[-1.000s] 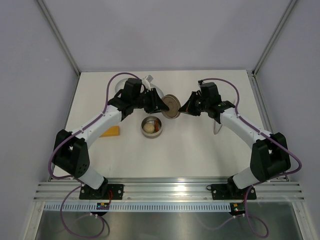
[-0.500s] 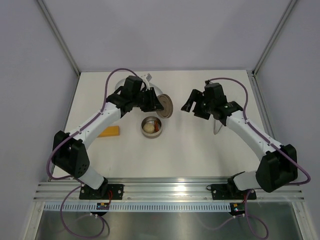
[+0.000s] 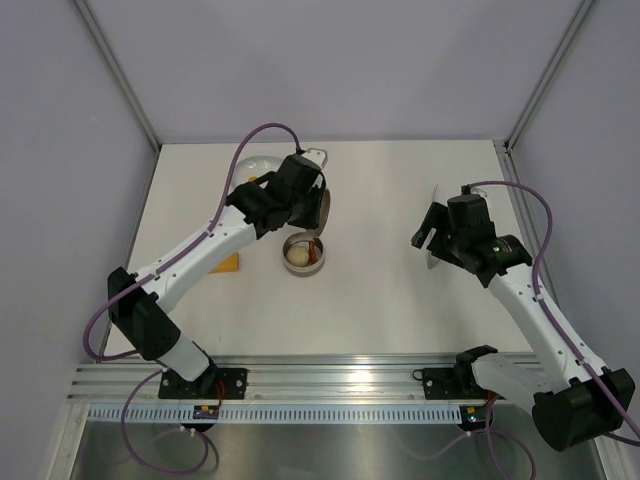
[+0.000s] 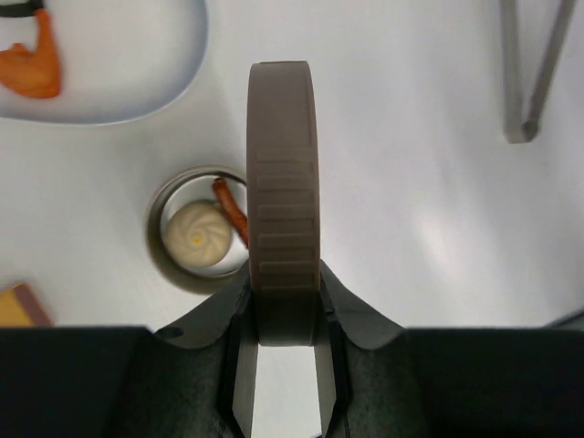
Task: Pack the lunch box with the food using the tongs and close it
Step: Close the box lid on the packing box.
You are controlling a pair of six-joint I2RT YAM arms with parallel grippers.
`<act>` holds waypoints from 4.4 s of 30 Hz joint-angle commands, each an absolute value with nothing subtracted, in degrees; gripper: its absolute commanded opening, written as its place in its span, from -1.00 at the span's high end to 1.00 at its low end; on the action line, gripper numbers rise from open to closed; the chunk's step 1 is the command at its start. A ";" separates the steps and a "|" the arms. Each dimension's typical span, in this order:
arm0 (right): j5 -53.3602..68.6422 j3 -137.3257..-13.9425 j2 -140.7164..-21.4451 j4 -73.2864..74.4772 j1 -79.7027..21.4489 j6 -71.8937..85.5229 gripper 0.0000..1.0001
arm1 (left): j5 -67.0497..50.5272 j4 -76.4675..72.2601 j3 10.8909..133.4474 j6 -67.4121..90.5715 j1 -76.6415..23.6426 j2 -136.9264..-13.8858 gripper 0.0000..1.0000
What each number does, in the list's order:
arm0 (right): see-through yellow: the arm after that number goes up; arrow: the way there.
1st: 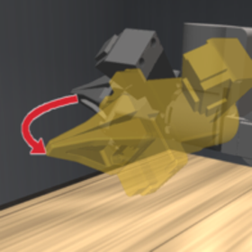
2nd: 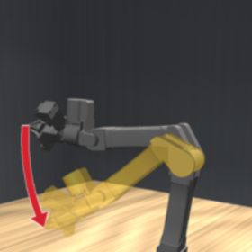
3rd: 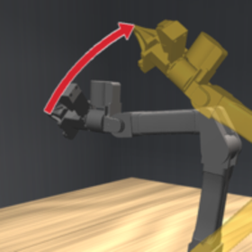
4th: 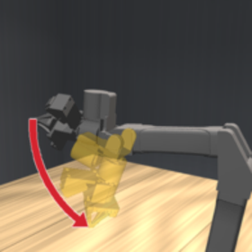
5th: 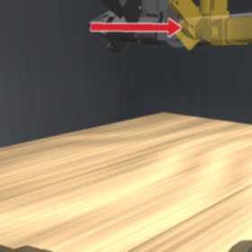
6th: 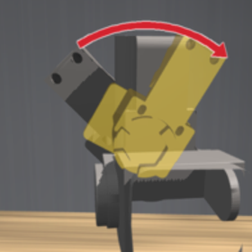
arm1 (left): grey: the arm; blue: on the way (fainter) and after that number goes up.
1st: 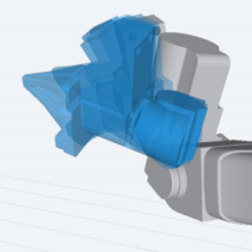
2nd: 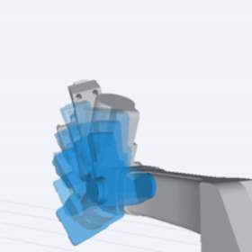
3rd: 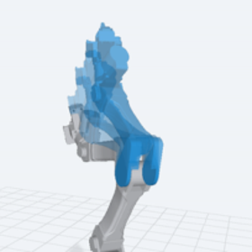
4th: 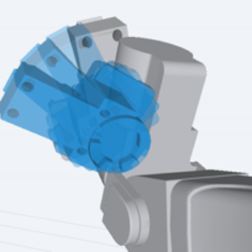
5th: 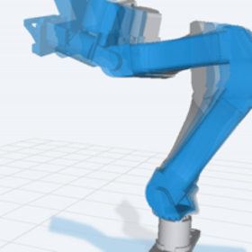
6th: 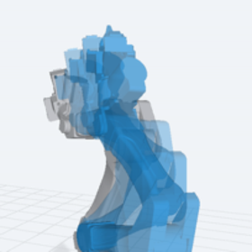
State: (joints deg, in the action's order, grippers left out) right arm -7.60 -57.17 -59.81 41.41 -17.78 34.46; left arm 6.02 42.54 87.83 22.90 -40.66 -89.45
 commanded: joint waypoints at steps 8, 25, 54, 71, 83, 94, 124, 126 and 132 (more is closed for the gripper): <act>-7.74 -55.20 -59.59 41.84 -17.67 34.54 -0.68 | 40.05 55.98 93.25 15.82 -48.86 -91.84 1.00; -7.03 -53.17 -59.24 40.96 -17.67 35.16 -0.68 | 62.58 65.57 96.59 19.95 -58.80 -108.54 0.96; -7.82 -53.09 -58.71 41.48 -17.67 35.07 -0.67 | 61.26 60.73 91.14 19.68 -60.91 -116.63 0.81; -7.38 -52.73 -58.45 41.40 -17.67 35.42 -0.67 | 61.35 60.47 89.74 19.69 -60.91 -118.91 0.69; -7.29 -52.82 -58.10 41.57 -17.67 35.33 -0.67 | 60.73 61.17 90.09 20.21 -60.91 -118.57 -0.11; -7.56 -53.44 -57.04 42.10 -17.67 35.42 -0.67 | 56.52 61.52 90.26 18.99 -60.91 -116.72 -0.72; -8.09 -54.49 -56.43 43.24 -17.67 35.60 -0.65 | 26.37 56.69 90.96 11.87 -56.60 -107.67 -0.98; -8.17 -54.49 -56.34 43.15 -17.75 35.51 -0.66 | 26.28 57.21 91.23 11.95 -56.60 -107.32 -0.98; -8.17 -54.14 -56.16 43.07 -17.67 35.77 -0.65 | 23.82 57.92 92.28 12.48 -56.51 -106.00 -0.98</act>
State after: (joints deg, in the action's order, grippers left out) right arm -6.94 -52.77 -57.10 43.16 -17.78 35.00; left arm 26.81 58.54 89.97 12.58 -56.55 -109.19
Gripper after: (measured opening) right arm 0.829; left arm 0.988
